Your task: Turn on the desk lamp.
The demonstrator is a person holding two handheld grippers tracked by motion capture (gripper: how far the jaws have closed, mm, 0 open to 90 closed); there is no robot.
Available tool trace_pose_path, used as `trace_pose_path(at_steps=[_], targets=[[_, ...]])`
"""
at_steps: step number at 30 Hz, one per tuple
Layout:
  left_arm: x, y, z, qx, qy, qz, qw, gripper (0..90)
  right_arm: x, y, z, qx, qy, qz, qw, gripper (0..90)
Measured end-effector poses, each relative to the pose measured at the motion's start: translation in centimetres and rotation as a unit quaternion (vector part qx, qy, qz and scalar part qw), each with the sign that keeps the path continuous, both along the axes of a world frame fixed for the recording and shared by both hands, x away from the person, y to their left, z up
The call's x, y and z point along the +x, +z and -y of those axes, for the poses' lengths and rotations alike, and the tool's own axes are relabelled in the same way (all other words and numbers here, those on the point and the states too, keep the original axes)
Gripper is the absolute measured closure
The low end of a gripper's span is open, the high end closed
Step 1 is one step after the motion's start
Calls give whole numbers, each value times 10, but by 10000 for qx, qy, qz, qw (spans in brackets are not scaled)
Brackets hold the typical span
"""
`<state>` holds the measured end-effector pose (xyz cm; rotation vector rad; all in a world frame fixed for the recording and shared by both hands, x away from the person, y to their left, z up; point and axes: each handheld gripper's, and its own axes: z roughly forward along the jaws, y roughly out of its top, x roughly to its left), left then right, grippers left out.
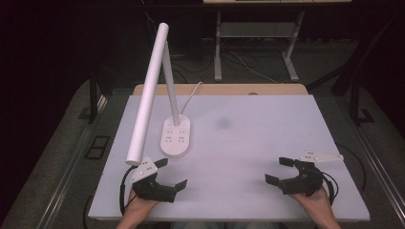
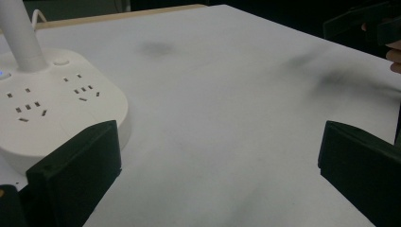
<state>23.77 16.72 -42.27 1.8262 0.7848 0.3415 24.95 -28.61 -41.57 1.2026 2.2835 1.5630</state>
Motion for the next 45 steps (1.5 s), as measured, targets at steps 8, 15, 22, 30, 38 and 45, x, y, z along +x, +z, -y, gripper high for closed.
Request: trace_pose_path(at_steps=[8,15,22,30,38,45], targets=[[1,0,0,16,8,7,10000,0,-1,0,1,-45,-15,-11,10000,15],[2,-1,2,4,-19,3,10000,0,-2,1,3,-55,-20,-67,10000,15],[3,-2,5,10,-64,-3,10000,0,-1,2,3,-72,-3,-154,9999,15],[3,-3,6,47,-75,-5,10000,0,-1,3,1,-143,79,-202,9997,15],[2,-2,4,65,-64,1,10000,0,0,9,-3,-219,168,-219,9994,15],[1,-2,2,69,-24,-7,10000,0,5,13,-8,-281,266,-260,9989,15]])
